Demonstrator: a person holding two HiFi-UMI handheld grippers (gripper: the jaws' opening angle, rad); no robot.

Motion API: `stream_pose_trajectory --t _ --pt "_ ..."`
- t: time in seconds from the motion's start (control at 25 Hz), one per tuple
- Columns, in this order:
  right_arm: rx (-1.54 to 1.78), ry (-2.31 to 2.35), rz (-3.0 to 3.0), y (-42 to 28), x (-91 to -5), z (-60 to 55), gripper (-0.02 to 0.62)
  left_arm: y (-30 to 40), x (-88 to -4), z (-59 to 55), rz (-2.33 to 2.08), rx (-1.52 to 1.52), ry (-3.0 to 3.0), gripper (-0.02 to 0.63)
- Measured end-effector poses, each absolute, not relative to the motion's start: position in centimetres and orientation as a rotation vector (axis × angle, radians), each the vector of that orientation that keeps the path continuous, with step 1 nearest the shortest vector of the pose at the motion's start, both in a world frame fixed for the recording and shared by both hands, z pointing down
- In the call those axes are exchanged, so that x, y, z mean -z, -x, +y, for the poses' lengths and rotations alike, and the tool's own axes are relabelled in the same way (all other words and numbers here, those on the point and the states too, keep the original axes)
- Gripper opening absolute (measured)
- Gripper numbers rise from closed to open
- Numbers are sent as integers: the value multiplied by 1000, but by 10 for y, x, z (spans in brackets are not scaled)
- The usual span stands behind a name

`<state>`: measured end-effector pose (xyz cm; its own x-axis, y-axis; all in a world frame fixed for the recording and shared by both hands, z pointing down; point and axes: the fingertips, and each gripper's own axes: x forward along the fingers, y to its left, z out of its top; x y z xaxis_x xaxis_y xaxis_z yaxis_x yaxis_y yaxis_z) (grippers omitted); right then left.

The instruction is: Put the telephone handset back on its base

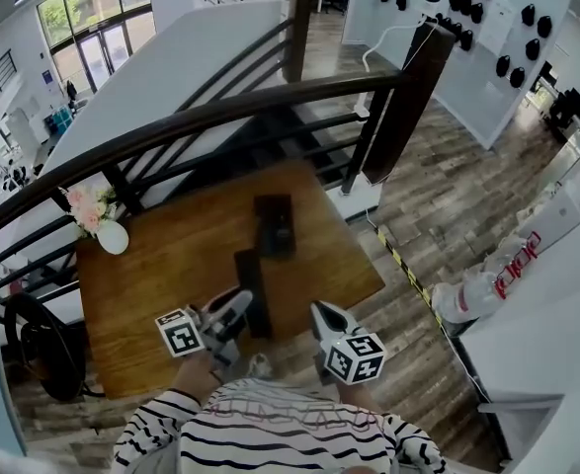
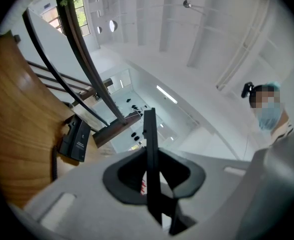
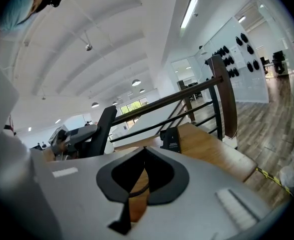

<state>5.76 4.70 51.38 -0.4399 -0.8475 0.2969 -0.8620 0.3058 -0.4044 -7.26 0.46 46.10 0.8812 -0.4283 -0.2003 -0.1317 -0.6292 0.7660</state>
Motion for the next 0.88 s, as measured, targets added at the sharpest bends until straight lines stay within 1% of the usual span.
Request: stream_pose_trajectory --t 0.28,0.48,0.72,0.88 --pt "-795 -1651 -2502 -41 -515 -15 0 92 -439 -53 -347 501 -2254 71" --pt "-817 -1644 -2488 -41 -523 -42 0 96 -438 -87 -344 497 -2261 71" --pt "-833 -1599 -2499 -69 -532 -72 0 69 -443 -127 -375 488 -2274 71" --pt "-823 -1511 -2528 -88 -534 -98 0 47 -430 -151 -402 545 -2263 71"
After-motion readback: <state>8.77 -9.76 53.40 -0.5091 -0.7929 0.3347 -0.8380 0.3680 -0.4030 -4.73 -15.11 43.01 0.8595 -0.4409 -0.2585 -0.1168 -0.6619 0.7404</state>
